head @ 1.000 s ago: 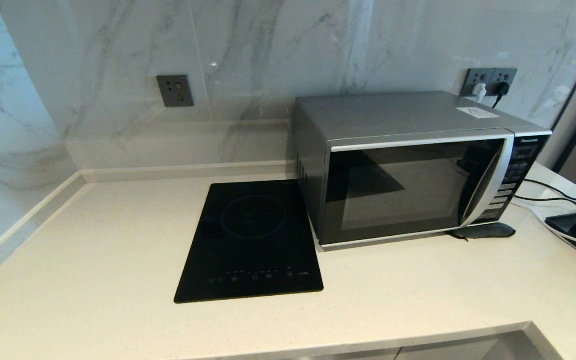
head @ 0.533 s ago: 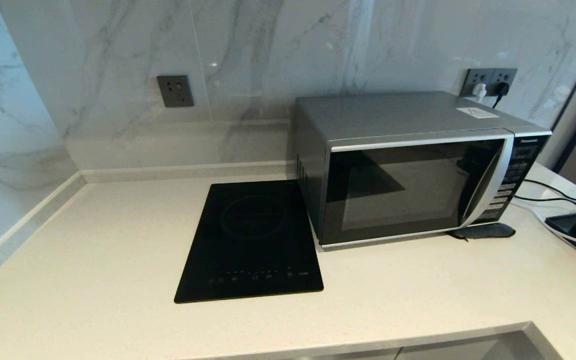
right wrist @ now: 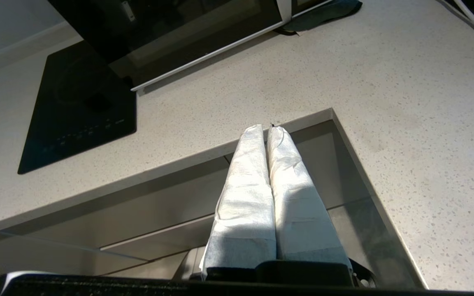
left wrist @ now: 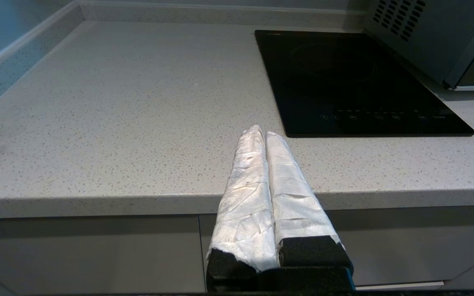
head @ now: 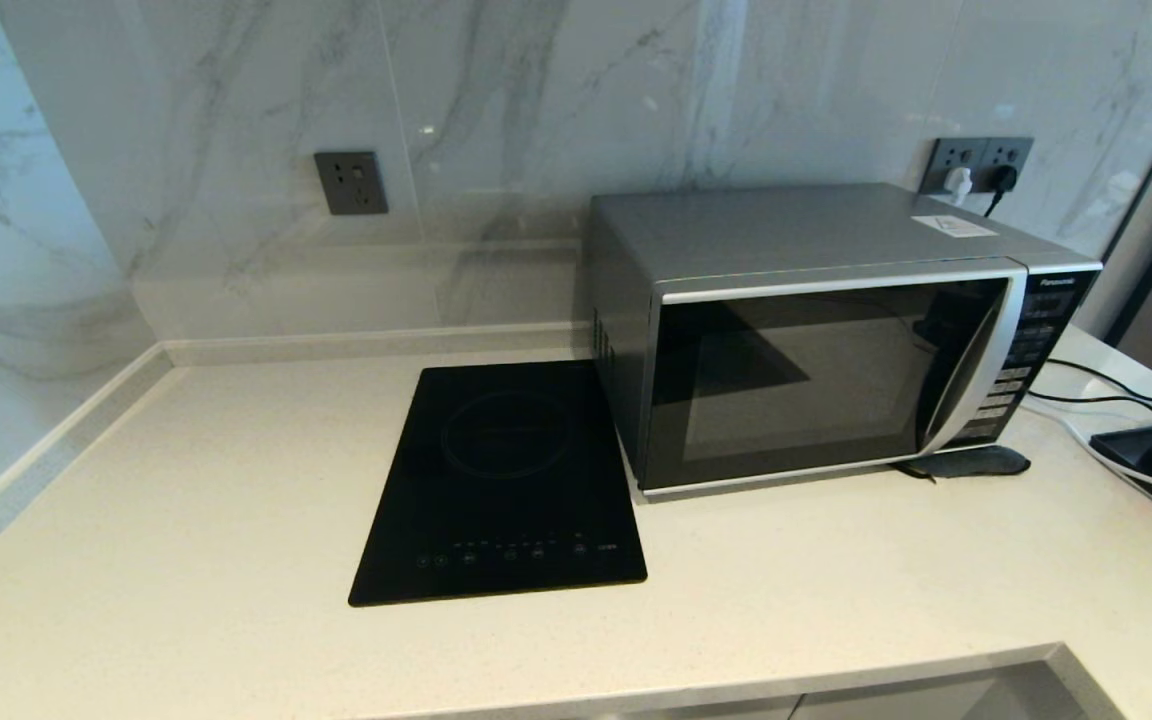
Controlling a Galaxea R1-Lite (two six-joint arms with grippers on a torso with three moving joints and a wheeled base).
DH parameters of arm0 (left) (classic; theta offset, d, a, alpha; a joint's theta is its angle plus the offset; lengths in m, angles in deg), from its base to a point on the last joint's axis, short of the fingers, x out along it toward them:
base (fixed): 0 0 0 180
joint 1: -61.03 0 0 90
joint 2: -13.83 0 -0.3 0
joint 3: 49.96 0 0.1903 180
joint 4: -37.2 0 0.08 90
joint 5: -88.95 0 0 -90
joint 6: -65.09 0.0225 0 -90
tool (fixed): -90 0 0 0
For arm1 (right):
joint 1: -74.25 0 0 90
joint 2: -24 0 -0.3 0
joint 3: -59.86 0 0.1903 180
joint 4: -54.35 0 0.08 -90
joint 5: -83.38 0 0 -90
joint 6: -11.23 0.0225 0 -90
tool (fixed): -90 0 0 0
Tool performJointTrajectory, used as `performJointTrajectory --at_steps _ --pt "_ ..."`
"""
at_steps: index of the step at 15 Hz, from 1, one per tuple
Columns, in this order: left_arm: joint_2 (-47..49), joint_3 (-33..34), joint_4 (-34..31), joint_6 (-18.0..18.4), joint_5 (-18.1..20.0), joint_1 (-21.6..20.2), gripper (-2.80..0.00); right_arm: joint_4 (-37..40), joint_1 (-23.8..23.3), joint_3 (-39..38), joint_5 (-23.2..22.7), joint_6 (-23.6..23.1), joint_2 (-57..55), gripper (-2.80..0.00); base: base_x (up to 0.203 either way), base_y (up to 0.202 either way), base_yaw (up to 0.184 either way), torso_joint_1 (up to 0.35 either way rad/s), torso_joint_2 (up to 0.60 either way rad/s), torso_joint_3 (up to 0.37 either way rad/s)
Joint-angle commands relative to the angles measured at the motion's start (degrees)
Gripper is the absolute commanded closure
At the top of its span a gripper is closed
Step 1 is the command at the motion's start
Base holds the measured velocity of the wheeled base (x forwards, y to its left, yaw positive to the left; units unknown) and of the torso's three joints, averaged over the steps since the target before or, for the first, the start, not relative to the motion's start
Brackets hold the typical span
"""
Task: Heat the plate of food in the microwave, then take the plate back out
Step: Open the microwave oven
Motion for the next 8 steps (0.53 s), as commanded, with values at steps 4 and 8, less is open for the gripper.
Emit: performJointTrajectory --at_steps 4,8 --pt "0.09 0.00 0.00 -0.03 -0.03 -0.01 0.00 4.49 0.07 -1.08 0.01 -2.13 6.83 0.00 0.000 0.000 0.000 0.000 0.00 0.000" --pt "0.09 0.00 0.00 -0.03 -0.03 -0.01 0.00 5.14 1.17 -1.00 0.05 -2.29 6.76 0.00 0.000 0.000 0.000 0.000 0.00 0.000"
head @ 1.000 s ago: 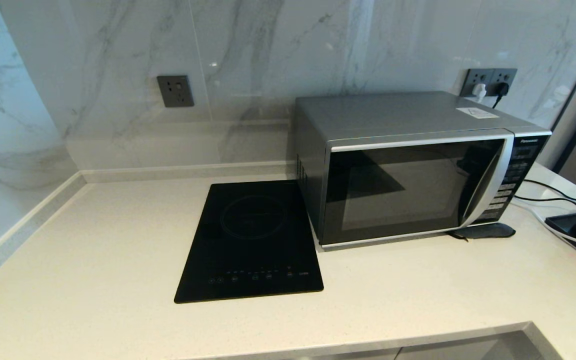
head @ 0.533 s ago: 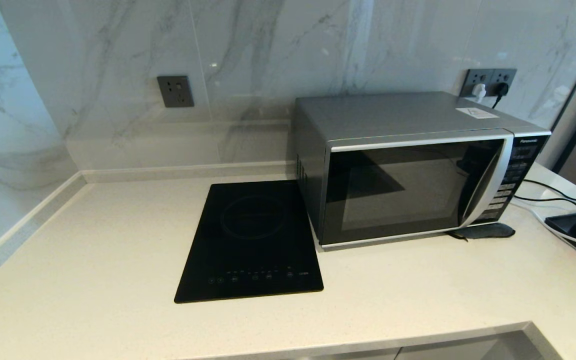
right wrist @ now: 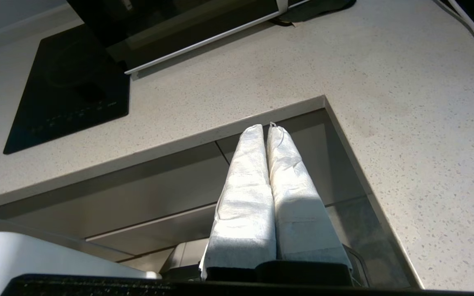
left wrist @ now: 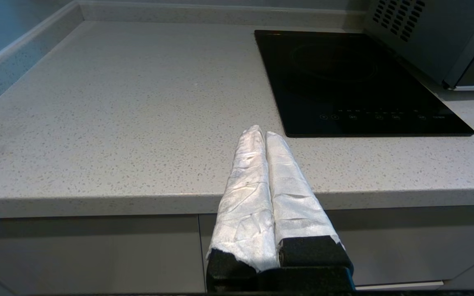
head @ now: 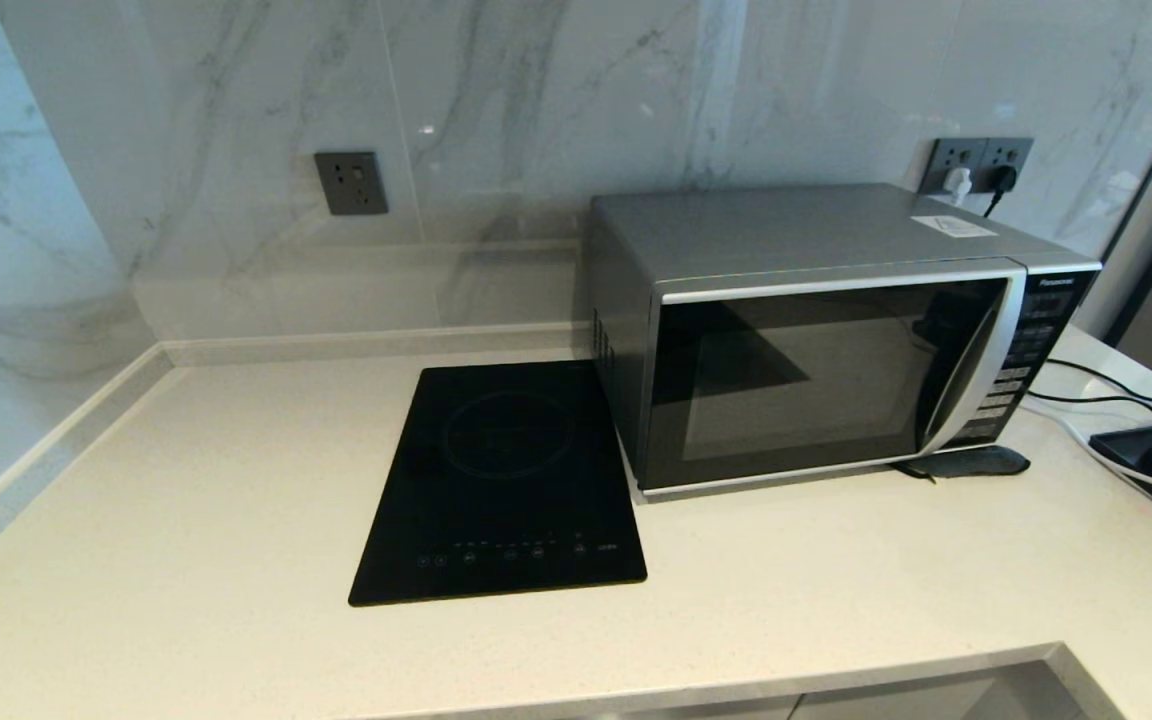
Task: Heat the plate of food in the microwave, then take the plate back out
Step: Open the microwave oven
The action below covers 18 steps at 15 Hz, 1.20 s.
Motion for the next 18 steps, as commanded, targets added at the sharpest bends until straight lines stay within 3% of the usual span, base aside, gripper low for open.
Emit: performJointTrajectory --at_steps 1,8,16,18 --pt "0.09 0.00 0.02 -0.06 -0.03 -0.01 0.00 0.31 1.10 0.11 -0.03 -0.19 0.09 0.00 0.000 0.000 0.000 0.000 0.00 0.000" --pt "0.09 0.00 0.02 -0.06 -0.03 -0.01 0.00 1.20 6.20 -0.14 0.45 -0.71 3.66 0.00 0.000 0.000 0.000 0.000 0.00 0.000" --pt "0.09 0.00 0.02 -0.06 -0.03 -0.01 0.00 7.35 7.50 -2.49 0.63 -1.12 14.33 0.00 0.000 0.000 0.000 0.000 0.00 0.000" --pt "0.09 0.00 0.02 -0.06 -0.03 -0.01 0.00 8.70 7.51 -5.13 3.04 -1.16 16.67 0.00 0.000 0.000 0.000 0.000 0.00 0.000"
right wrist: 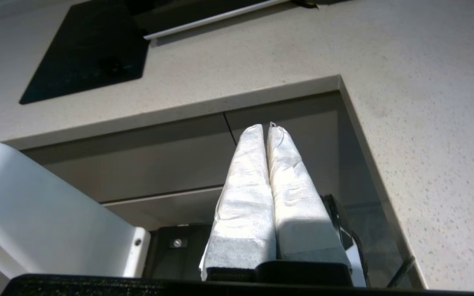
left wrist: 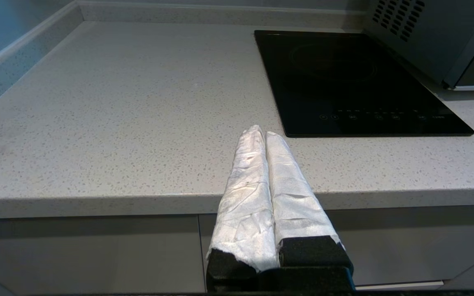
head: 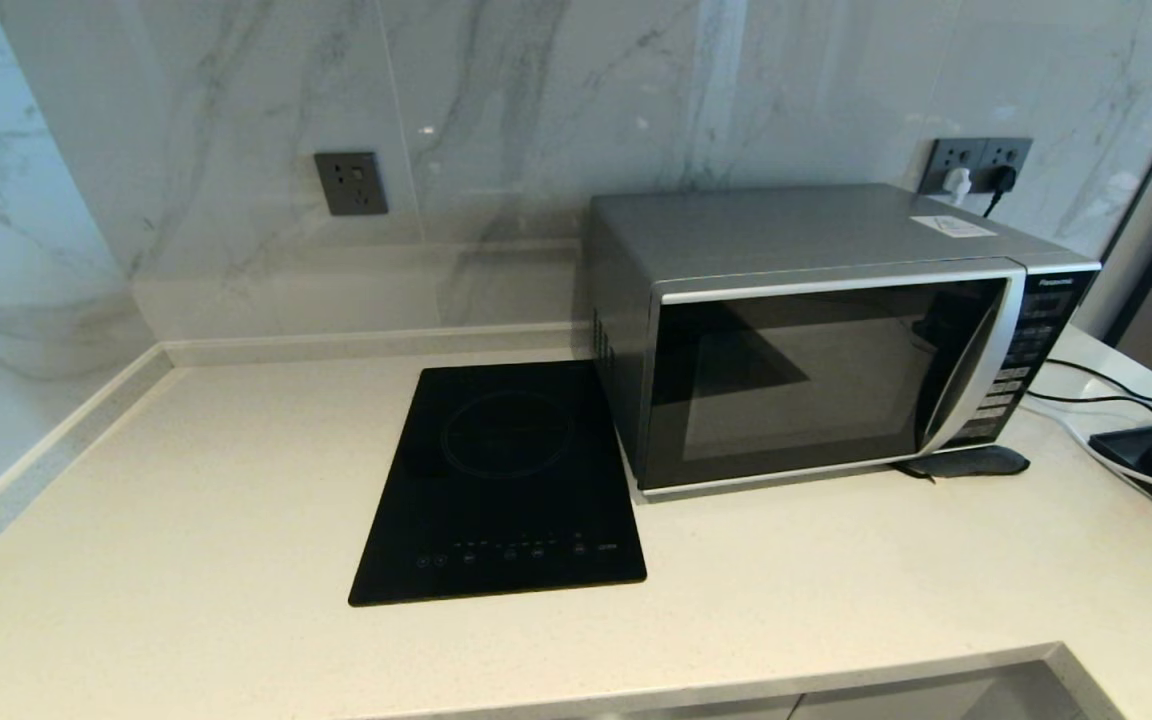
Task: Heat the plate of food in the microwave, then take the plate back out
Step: Open the microwave oven
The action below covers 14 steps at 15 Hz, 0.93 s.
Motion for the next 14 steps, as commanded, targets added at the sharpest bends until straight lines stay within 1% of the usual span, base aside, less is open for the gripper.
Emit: performJointTrajectory --at_steps 1,2,3,4,6,8,11,13,14 --pt "0.09 0.00 0.02 -0.06 -0.02 -0.01 0.00 0.87 0.03 -3.06 3.50 0.57 3.13 0.00 0.000 0.000 0.000 0.000 0.00 0.000" --pt "0.09 0.00 0.02 -0.06 -0.02 -0.01 0.00 -0.44 0.03 -5.08 4.46 0.58 3.12 0.00 0.000 0.000 0.000 0.000 0.00 0.000" --pt "0.09 0.00 0.02 -0.06 -0.02 -0.01 0.00 -4.06 0.03 -7.97 4.85 0.39 3.12 0.00 0.000 0.000 0.000 0.000 0.00 0.000" --pt "0.09 0.00 0.02 -0.06 -0.02 -0.01 0.00 -9.45 0.03 -11.75 5.52 -0.11 3.12 0.00 0.000 0.000 0.000 0.000 0.00 0.000" --pt "0.09 0.00 0.02 -0.06 -0.02 -0.01 0.00 -21.10 0.03 -20.68 8.27 -2.39 3.12 0.00 0.000 0.000 0.000 0.000 0.00 0.000" --pt "0.09 0.00 0.02 -0.06 -0.02 -0.01 0.00 -31.16 0.03 -28.72 9.75 -4.44 3.12 0.00 0.000 0.000 0.000 0.000 0.00 0.000" --pt "0.09 0.00 0.02 -0.06 -0.02 -0.01 0.00 -40.77 0.04 -39.07 10.55 -6.03 3.12 0.00 0.000 0.000 0.000 0.000 0.00 0.000" --pt "0.09 0.00 0.02 -0.06 -0.02 -0.01 0.00 -50.26 0.04 -46.84 11.17 -7.81 3.12 0.00 0.000 0.000 0.000 0.000 0.00 0.000" --pt "0.09 0.00 0.02 -0.06 -0.02 -0.01 0.00 -56.27 0.03 -49.12 11.16 -8.77 3.12 0.00 0.000 0.000 0.000 0.000 0.00 0.000"
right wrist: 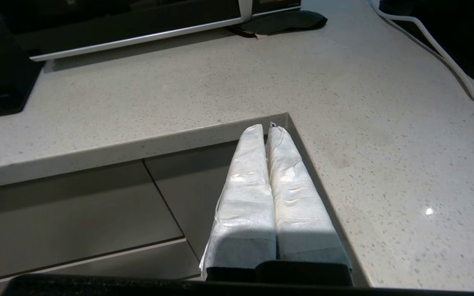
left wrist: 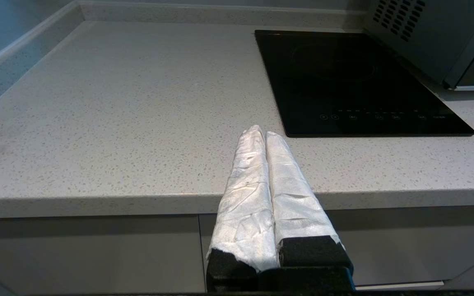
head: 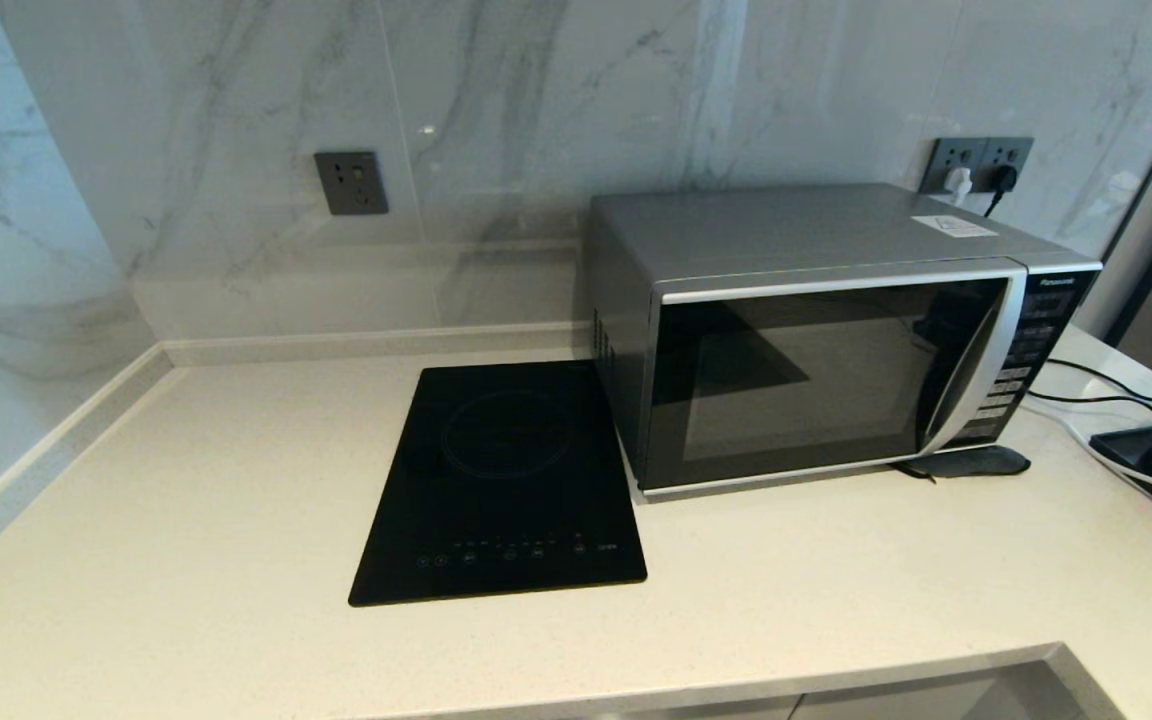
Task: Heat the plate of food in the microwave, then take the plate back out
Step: Open the microwave oven
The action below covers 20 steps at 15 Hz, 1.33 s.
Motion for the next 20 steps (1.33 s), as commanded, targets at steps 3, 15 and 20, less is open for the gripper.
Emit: performJointTrajectory --at_steps 3,15,20 --pt "0.09 0.00 0.02 -0.05 -0.03 -0.01 0.00 -11.65 0.05 -6.51 -2.45 -3.01 0.04 0.00 0.000 0.000 0.000 0.000 0.00 0.000" --pt "0.09 0.00 0.02 -0.05 -0.03 -0.01 0.00 -14.41 0.09 -9.60 -5.21 2.93 -0.01 0.00 0.000 0.000 0.000 0.000 0.00 0.000" --pt "0.09 0.00 0.02 -0.05 -0.03 -0.01 0.00 -14.41 0.09 -9.60 -5.21 2.85 0.07 0.00 0.000 0.000 0.000 0.000 0.00 0.000"
